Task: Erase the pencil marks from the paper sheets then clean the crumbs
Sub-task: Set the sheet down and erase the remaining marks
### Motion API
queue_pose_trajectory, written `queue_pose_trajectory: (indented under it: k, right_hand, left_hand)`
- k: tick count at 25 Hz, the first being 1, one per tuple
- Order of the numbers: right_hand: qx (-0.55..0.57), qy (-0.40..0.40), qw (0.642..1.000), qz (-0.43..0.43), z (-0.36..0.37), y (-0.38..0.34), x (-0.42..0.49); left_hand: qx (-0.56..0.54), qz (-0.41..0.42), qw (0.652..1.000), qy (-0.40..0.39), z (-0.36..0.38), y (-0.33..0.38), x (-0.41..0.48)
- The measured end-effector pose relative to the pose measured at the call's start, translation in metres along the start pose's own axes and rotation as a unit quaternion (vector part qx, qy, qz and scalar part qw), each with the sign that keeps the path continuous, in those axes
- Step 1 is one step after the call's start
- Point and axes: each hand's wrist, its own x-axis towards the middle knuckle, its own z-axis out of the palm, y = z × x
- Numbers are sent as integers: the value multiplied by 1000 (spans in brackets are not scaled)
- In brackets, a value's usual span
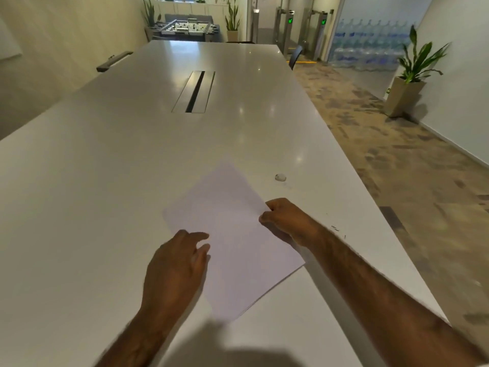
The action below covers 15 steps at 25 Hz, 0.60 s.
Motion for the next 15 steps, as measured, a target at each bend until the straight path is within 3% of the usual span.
queue_pose_trajectory:
  k: [4,7,9,11,15]
  right_hand:
    - [-110,38,993,-23,0,4,14]
    - [-276,228,932,-59,-25,10,28]
    - [-319,300,897,-57,-47,16,39]
    - [-325,307,891,-77,-62,20,56]
    - [-435,205,867,-129,-57,16,90]
  left_hand:
    - [61,69,990,-105,36,-16,7]
    - [88,93,985,-119,50,-19,12]
    - [84,99,984,-119,51,-28,17]
    - [69,92,985,-130,50,-38,22]
    - [33,127,975,-178,51,-38,26]
